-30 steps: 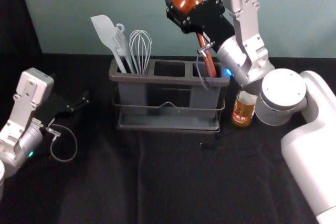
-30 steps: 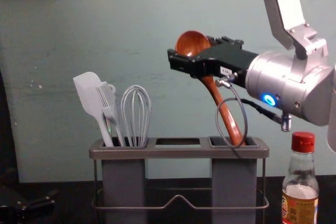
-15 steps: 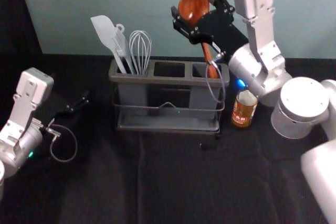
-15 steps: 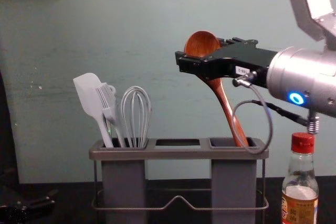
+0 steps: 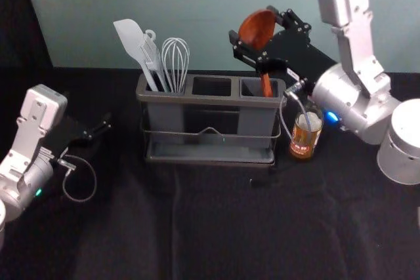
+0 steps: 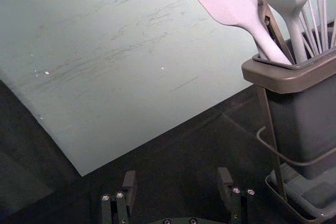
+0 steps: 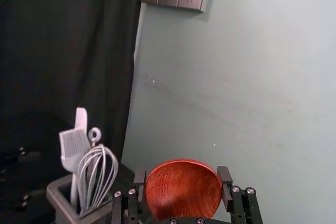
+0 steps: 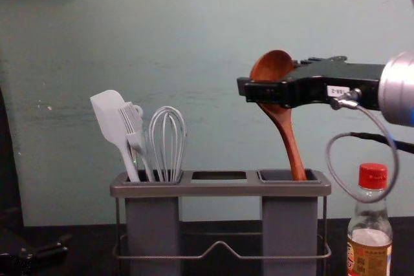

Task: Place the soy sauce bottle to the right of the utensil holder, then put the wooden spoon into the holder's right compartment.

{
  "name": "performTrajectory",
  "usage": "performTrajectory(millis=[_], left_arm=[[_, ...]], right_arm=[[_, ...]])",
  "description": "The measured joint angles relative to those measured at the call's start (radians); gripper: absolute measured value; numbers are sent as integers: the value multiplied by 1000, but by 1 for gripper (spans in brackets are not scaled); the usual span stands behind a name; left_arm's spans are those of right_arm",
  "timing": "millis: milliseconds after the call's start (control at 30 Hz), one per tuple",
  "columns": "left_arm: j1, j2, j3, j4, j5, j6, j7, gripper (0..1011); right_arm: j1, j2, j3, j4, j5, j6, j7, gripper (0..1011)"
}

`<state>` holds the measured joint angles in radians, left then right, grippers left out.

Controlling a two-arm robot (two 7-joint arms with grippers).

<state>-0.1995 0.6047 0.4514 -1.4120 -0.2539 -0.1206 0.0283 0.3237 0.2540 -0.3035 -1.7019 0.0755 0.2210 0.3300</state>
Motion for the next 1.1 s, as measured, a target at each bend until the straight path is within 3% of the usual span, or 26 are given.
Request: performTrajectory(millis=[500, 1100], left_arm=[[0, 0, 0, 0, 0, 0, 0, 1005], [0, 0, 0, 0, 0, 0, 0, 1005]], right_arm=[[-45, 58, 15, -43, 65, 41, 9, 837], [-64, 81, 24, 2, 145, -8, 8, 837]])
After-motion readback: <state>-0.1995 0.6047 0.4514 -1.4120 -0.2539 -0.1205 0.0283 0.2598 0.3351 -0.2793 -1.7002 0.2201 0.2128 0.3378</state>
